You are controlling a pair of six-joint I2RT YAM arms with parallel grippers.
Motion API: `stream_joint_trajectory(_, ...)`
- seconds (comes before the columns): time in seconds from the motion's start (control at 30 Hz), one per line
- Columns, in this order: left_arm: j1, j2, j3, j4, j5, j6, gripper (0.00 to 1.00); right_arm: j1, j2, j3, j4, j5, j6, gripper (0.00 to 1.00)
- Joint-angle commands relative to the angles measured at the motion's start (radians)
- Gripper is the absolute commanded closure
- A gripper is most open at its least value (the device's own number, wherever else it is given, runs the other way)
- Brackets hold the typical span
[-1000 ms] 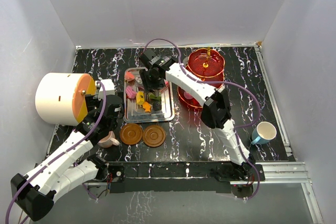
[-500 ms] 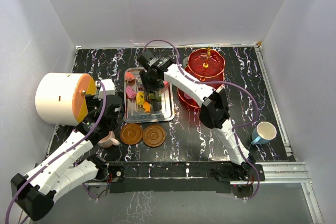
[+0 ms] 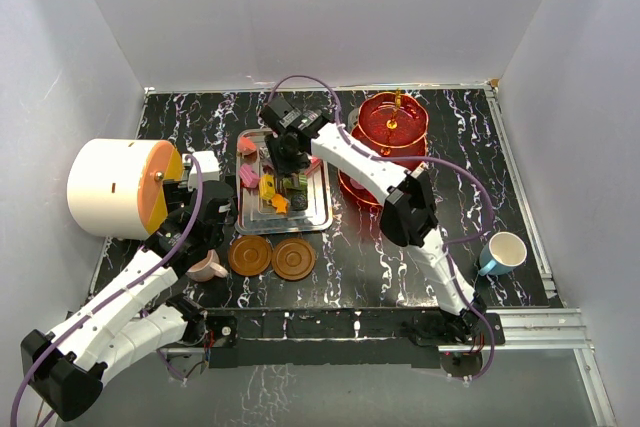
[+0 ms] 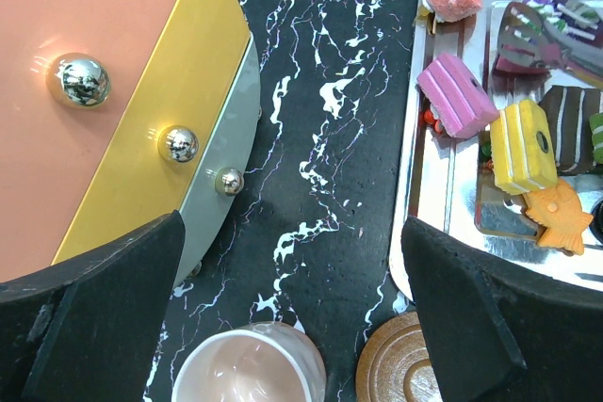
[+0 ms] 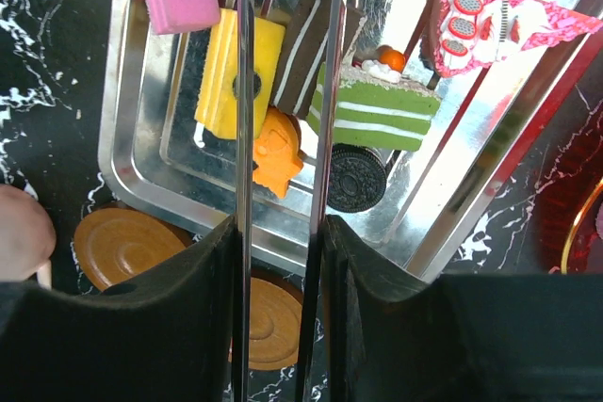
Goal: Serve the afternoon tea
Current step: Pick up the desert from the tray.
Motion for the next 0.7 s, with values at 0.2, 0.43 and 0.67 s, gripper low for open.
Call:
stream_joint_trajectory(0.2, 0.003, -0.015, 0.001, 0.002, -0.013, 0.001, 0.01, -0.002, -0.265, -0.113, 0.133, 0.031, 0.07, 0.72)
stream_joint_trajectory(0.43, 0.003, -0.026, 0.001, -0.004, -0.019, -0.004, 0.01, -0.002, -0.423, -0.31, 0.161, 0.005, 0.123, 0.72)
stream_joint_trajectory(0.67, 0.003, -0.035, 0.001, -0.009, -0.019, -0.008, 0.01, -0.002, -0.673, -0.606, 0.181, -0.044, 0.201, 0.72)
